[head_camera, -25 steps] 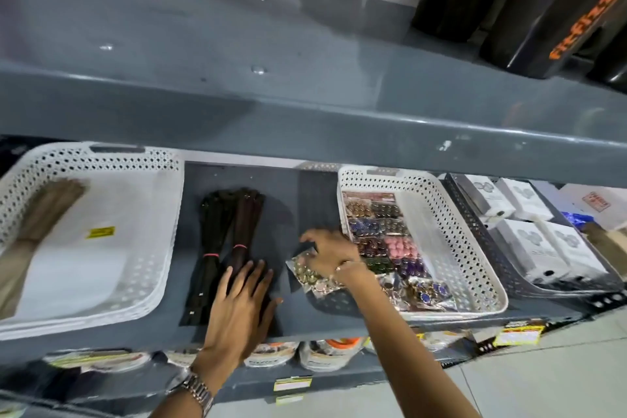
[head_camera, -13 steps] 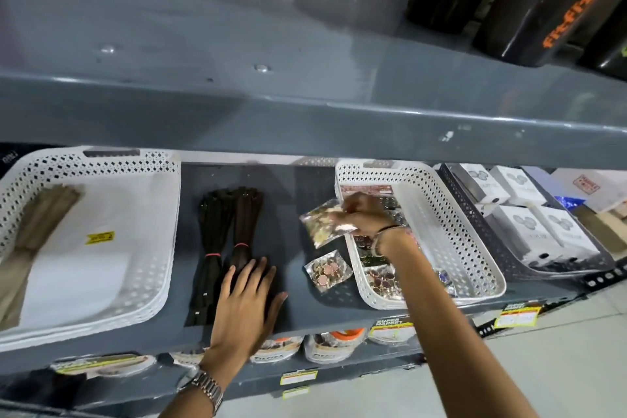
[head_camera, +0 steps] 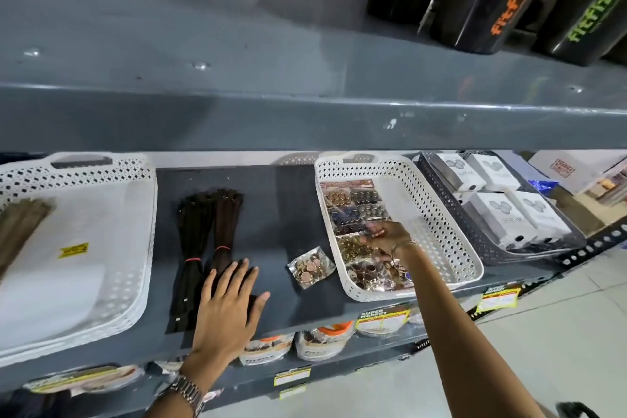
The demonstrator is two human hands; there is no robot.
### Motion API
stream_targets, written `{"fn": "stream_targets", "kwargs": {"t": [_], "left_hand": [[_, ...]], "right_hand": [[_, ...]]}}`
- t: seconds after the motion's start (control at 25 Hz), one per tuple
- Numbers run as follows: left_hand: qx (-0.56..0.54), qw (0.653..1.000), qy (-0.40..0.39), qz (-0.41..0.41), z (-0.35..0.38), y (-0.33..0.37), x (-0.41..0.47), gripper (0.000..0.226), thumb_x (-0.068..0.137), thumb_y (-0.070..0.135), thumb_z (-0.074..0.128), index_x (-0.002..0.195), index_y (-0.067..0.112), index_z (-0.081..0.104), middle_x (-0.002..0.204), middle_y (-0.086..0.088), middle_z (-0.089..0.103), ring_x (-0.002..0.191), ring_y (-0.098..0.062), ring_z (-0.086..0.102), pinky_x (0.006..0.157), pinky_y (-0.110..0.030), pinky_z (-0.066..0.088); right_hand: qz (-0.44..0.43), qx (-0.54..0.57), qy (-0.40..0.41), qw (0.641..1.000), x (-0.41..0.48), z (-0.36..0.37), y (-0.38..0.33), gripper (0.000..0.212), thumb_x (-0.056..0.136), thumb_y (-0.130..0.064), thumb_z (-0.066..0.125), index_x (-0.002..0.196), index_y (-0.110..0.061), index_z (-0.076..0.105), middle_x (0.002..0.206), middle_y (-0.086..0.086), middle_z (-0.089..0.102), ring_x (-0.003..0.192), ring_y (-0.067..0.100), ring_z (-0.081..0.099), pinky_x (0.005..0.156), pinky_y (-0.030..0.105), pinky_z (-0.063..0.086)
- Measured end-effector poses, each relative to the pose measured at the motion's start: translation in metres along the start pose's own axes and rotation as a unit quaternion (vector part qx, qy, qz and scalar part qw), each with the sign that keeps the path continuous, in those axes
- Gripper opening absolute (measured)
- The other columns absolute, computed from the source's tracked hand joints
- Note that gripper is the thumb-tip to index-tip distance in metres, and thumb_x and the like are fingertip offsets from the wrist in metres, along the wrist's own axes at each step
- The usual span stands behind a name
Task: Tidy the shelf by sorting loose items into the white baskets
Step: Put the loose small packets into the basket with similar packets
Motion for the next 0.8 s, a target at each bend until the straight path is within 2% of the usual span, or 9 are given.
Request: {"fn": "stream_targets", "kwargs": {"t": [0.12,0.2,0.28,0.32,0.4,0.52,0.56,0.68,0.8], "left_hand": [[0.000,1.000,0.003,0.001,0.000,0.000,0.000,0.076,0.094,0.055,0.000,0.124,0.015,0.057,0.133,-0.006,0.059,0.125,-0.023,0.053,0.108,-0.047,0.031],[0.001,1.000,0.002,0.002,0.000,-0.001,0.000,0.076,0.094,0.055,0.001,0.124,0.015,0.058,0.132,-0.006,0.060,0.124,-0.023,0.053,0.109,-0.045,0.026],[0.003,1.000,0.003,0.003,0.001,-0.001,0.001,0.075,0.094,0.054,0.001,0.123,0.015,0.058,0.132,-0.006,0.060,0.125,-0.023,0.053,0.108,-0.044,0.023],[0.002,1.000,0.004,0.003,0.002,-0.001,0.001,0.075,0.094,0.054,0.001,0.123,0.015,0.058,0.132,-0.006,0.060,0.125,-0.023,0.053,0.109,-0.044,0.024],[-0.007,1.000,0.007,0.003,0.003,-0.002,0.001,0.076,0.093,0.055,0.000,0.123,0.015,0.058,0.132,-0.007,0.060,0.126,-0.024,0.052,0.109,-0.044,0.026],[-0.021,1.000,0.018,0.005,0.001,-0.002,0.000,0.076,0.094,0.054,0.002,0.121,0.013,0.060,0.130,-0.009,0.061,0.123,-0.025,0.054,0.108,-0.043,0.024],[-0.021,1.000,0.021,0.004,0.000,-0.001,0.000,0.077,0.094,0.054,0.002,0.119,0.012,0.061,0.129,-0.010,0.062,0.122,-0.026,0.055,0.107,-0.043,0.025],[-0.028,0.999,0.017,0.001,-0.002,0.000,0.001,0.077,0.094,0.053,0.003,0.118,0.011,0.062,0.127,-0.011,0.063,0.120,-0.027,0.057,0.106,-0.043,0.027],[-0.023,1.000,0.016,0.006,-0.001,-0.001,0.000,0.077,0.094,0.053,0.002,0.119,0.012,0.061,0.128,-0.011,0.062,0.120,-0.027,0.056,0.106,-0.043,0.026]], "right_hand": [[-0.032,-0.135,-0.013,0.990,-0.009,-0.004,-0.003,0.048,0.077,-0.017,0.074,0.120,-0.004,0.057,0.136,0.011,0.054,0.122,0.028,0.053,0.103,0.033,0.043],[-0.071,-0.175,0.048,0.981,-0.023,-0.003,-0.015,0.047,0.076,-0.023,0.075,0.116,-0.005,0.059,0.130,0.011,0.059,0.114,0.026,0.058,0.103,0.037,0.045],[-0.185,-0.151,0.129,0.962,-0.044,0.008,-0.042,0.048,0.073,-0.025,0.076,0.116,-0.013,0.059,0.121,0.008,0.063,0.102,0.021,0.061,0.091,0.036,0.052],[-0.254,-0.149,0.111,0.949,-0.054,0.020,-0.057,0.047,0.073,-0.025,0.076,0.116,-0.017,0.059,0.119,0.006,0.064,0.101,0.020,0.061,0.089,0.035,0.053],[-0.327,-0.255,-0.017,0.910,-0.067,0.057,-0.080,0.044,0.077,-0.023,0.072,0.118,-0.024,0.057,0.121,0.003,0.063,0.110,0.022,0.058,0.095,0.036,0.048],[-0.271,-0.544,-0.109,0.786,-0.064,0.097,-0.084,0.050,0.079,-0.019,0.068,0.126,-0.022,0.051,0.132,0.006,0.057,0.126,0.027,0.044,0.106,0.036,0.031],[-0.249,-0.575,-0.108,0.772,-0.060,0.100,-0.083,0.051,0.077,-0.019,0.070,0.125,-0.020,0.053,0.131,0.006,0.057,0.126,0.027,0.044,0.106,0.036,0.030],[-0.252,-0.537,-0.122,0.796,-0.061,0.103,-0.084,0.043,0.073,-0.015,0.074,0.113,-0.019,0.061,0.121,0.005,0.061,0.117,0.027,0.053,0.099,0.034,0.039],[-0.288,-0.331,-0.169,0.883,-0.074,0.088,-0.093,0.022,0.075,-0.004,0.070,0.095,-0.009,0.066,0.080,-0.005,0.062,0.098,0.029,0.064,0.081,0.035,0.048]]}}
Point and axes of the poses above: each hand's wrist, its own x-axis towards the middle knuckle, its own z-axis out of the palm, y = z × x, the point moved 2 cm from there along x, towards the middle knuckle
